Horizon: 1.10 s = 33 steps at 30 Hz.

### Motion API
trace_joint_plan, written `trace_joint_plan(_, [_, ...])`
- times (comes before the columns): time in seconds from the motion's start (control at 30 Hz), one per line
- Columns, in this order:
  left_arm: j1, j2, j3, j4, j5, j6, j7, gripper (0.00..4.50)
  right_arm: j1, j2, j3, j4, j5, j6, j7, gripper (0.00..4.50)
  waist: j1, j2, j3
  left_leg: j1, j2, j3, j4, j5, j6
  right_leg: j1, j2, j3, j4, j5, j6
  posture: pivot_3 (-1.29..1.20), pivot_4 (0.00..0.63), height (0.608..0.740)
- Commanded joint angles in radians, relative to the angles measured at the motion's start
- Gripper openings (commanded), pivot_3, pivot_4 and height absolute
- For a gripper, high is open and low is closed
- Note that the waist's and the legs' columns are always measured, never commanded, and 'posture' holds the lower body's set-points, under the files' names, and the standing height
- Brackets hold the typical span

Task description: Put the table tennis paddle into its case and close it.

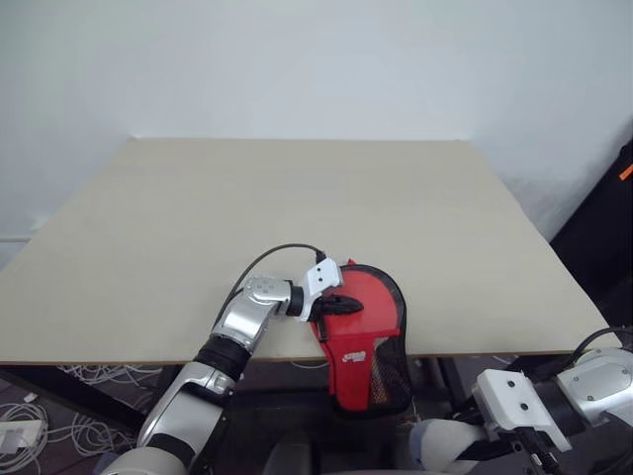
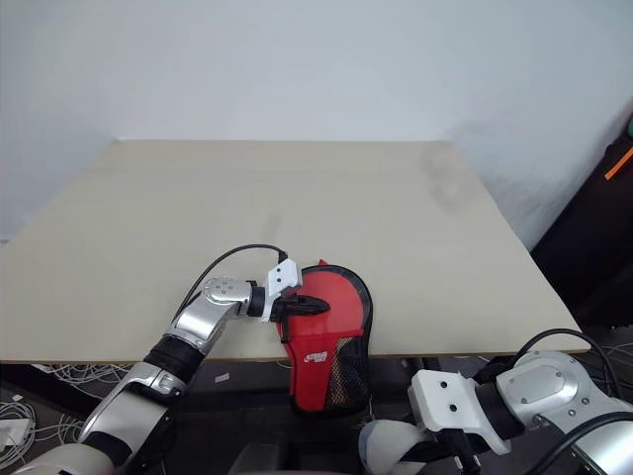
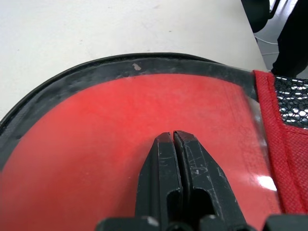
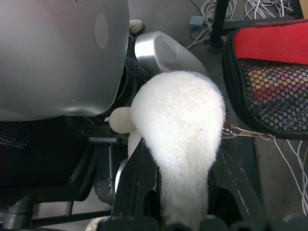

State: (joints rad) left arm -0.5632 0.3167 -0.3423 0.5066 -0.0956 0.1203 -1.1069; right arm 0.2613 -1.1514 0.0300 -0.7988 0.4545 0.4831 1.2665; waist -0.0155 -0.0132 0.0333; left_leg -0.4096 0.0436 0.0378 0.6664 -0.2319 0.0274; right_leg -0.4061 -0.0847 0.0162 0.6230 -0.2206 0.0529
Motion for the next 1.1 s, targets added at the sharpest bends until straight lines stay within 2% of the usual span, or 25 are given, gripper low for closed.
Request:
trace_joint_plan(0.03, [-0.001,0.012,-0.009,0.053,0.043,0.023,0.013,0.00,-0.018,-0.005,0.021,-0.059,0.042,0.003,0.018,0.79,0.000,0.000,0.000,0.000,0.000,0.000,0.000,0.000,0.000,0.000,0.000,0.000,0.000,0.000,0.000,0.00,0.000,0.740])
trace_joint_plan(0.07, [-0.002,0.010,-0.009,0.054,0.044,0.023,0.014,0.00,-0.024,-0.003,0.028,-0.056,0.035,0.002,0.014,0.79,0.000,0.000,0.000,0.000,0.000,0.000,0.000,0.000,0.000,0.000,0.000,0.000,0.000,0.000,0.000,0.00,0.000,0.740])
trace_joint_plan(0.17, [-0.007,0.005,-0.007,0.059,0.045,0.023,0.017,0.00,-0.076,0.023,0.055,-0.009,0.006,0.011,-0.020,1.53,-0.001,-0.001,0.000,0.000,0.000,0.000,0.000,0.000,0.000,0.000,0.000,0.000,0.000,0.000,0.000,0.00,0.000,0.740])
trace_joint_plan(0.27, [-0.012,0.003,0.009,0.063,0.042,0.009,0.035,0.00,-0.168,0.083,0.069,0.040,0.009,0.072,-0.102,2.61,-0.001,-0.002,0.000,0.000,0.000,0.000,0.000,0.000,0.000,0.000,0.000,0.000,0.000,0.000,0.000,0.00,0.000,0.740])
trace_joint_plan(0.37, [-0.019,0.003,0.044,0.039,0.007,0.033,0.040,0.00,-0.214,0.095,0.046,0.062,0.031,0.097,-0.107,3.75,0.000,-0.002,0.000,0.000,0.000,0.000,0.001,0.000,0.000,0.000,0.000,0.000,0.000,0.000,0.000,0.00,0.000,0.740])
trace_joint_plan(0.43, [-0.011,0.009,0.083,-0.012,-0.047,0.056,0.012,0.00,-0.257,0.096,0.024,0.101,0.049,0.109,-0.101,4.35,0.000,-0.003,0.000,-0.001,0.000,0.000,0.000,0.000,0.000,0.000,0.000,0.000,0.001,0.000,0.000,0.00,0.000,0.740])
trace_joint_plan(0.47, [-0.006,0.013,0.109,-0.044,-0.074,0.068,0.006,0.00,-0.287,0.100,0.011,0.130,0.064,0.119,-0.098,4.47,-0.001,-0.003,0.000,-0.002,0.000,0.000,0.001,0.000,0.001,0.000,0.000,0.000,0.001,0.000,0.000,0.00,0.000,0.740])
trace_joint_plan(0.53, [0.000,0.029,0.148,-0.100,-0.109,0.093,0.004,0.00,-0.350,0.120,-0.012,0.182,0.095,0.143,-0.110,4.47,-0.006,-0.004,0.002,-0.002,0.000,0.001,0.001,0.000,0.001,0.000,0.000,0.000,0.001,0.000,0.000,0.00,0.000,0.740])
trace_joint_plan(0.57, [0.006,0.039,0.164,-0.129,-0.122,0.108,0.006,0.37,-0.378,0.134,-0.021,0.205,0.108,0.155,-0.121,4.50,-0.006,-0.005,0.003,-0.002,0.001,0.001,0.001,0.000,0.001,-0.001,0.000,0.000,0.001,0.001,-0.001,0.00,0.000,0.740])
trace_joint_plan(0.6, [0.014,0.055,0.179,-0.164,-0.137,0.127,0.004,0.55,-0.406,0.150,-0.025,0.230,0.111,0.161,-0.136,4.50,-0.006,-0.005,0.003,-0.002,0.001,0.001,0.001,0.000,0.001,-0.001,0.000,0.000,0.001,0.001,-0.001,0.00,0.000,0.740])
trace_joint_plan(0.97, [0.144,0.221,0.379,-0.453,-0.267,0.326,0.088,4.45,-0.617,0.369,0.036,0.428,0.034,0.241,-0.379,4.50,-0.006,-0.004,0.003,-0.002,0.001,0.001,0.000,0.000,0.001,-0.001,0.001,0.000,0.002,0.001,-0.001,0.00,0.000,0.740])
trace_joint_plan(1.1, [0.235,0.257,0.480,-0.508,-0.303,0.365,0.158,4.49,-0.648,0.445,0.079,0.484,-0.010,0.228,-0.433,4.50,-0.007,-0.004,0.003,-0.002,0.001,0.002,0.000,0.001,0.001,-0.001,0.001,0.000,0.002,0.001,-0.001,0.00,0.000,0.740])
